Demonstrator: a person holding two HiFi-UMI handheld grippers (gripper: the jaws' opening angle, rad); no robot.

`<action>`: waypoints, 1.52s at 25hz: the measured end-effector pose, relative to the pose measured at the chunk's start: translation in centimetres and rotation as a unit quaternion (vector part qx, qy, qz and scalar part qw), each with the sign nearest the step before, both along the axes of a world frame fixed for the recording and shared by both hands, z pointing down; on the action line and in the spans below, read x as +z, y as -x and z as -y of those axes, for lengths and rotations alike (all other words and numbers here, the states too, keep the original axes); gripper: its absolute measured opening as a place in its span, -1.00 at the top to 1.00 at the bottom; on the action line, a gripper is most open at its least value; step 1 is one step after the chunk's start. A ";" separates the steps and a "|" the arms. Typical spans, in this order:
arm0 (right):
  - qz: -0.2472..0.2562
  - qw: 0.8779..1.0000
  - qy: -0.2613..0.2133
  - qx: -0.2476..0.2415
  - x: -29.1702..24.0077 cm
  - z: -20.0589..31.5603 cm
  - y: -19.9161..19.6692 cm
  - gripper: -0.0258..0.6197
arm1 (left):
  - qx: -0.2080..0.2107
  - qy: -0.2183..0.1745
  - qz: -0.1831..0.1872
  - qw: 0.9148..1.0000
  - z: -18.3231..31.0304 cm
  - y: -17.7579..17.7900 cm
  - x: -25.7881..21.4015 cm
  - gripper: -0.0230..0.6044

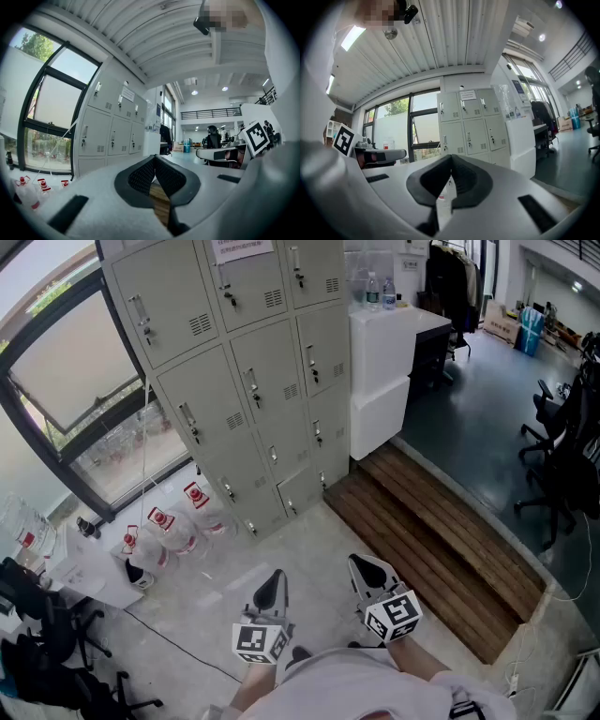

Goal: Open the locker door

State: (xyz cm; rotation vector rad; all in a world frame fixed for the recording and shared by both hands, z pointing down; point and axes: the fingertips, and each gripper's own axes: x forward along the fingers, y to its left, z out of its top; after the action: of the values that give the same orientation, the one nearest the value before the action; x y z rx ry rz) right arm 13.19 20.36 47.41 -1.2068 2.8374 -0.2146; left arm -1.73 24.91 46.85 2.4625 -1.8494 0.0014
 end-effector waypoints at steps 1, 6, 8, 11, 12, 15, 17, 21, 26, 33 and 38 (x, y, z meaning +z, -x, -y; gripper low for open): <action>-0.001 1.000 0.001 -0.001 0.1 0.1 -0.1 0.88 | 0.000 0.000 0.000 1.000 0.1 -0.1 0.0 0.92; -0.002 1.000 0.003 -0.006 0.2 0.6 0.2 0.88 | -0.002 0.001 0.001 1.000 0.6 -0.2 0.0 0.92; -0.001 1.000 0.004 -0.008 0.3 0.7 0.3 0.88 | -0.003 0.002 0.001 1.000 0.6 -0.1 0.0 0.92; -0.001 1.000 0.003 -0.009 0.3 0.7 0.4 0.88 | -0.004 0.003 0.003 1.000 0.6 -0.1 0.1 0.92; 0.000 1.000 0.002 -0.009 0.3 0.7 0.4 0.88 | -0.004 0.003 0.003 1.000 0.6 0.0 0.1 0.92; 0.000 1.000 0.000 -0.009 0.2 0.5 0.5 0.88 | -0.006 0.003 0.003 1.000 0.5 0.3 0.2 0.92; -0.001 1.000 -0.002 -0.010 0.2 0.5 0.5 0.88 | -0.006 0.003 0.002 1.000 0.5 0.2 0.2 0.92; -0.001 1.000 -0.001 -0.010 0.2 0.5 0.3 0.88 | -0.004 0.002 0.004 1.000 0.6 -0.1 0.0 0.92; 0.012 1.000 0.000 -0.009 -0.1 0.4 -0.3 0.88 | -0.001 0.002 0.008 1.000 0.5 -0.7 -0.1 0.92; 0.012 1.000 0.002 -0.009 -0.1 1.0 -1.3 0.88 | -0.009 0.001 0.011 1.000 0.5 -1.3 -0.4 0.92; 0.015 1.000 0.000 -0.023 -0.2 1.7 -1.9 0.88 | -0.026 -0.003 0.013 1.000 0.6 -1.7 -0.5 0.92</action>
State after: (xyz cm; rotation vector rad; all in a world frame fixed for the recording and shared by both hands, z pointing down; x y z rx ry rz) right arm 15.08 18.61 47.22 -1.1296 2.8420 -0.2312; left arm -0.01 24.26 46.34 2.4282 -1.9264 0.0256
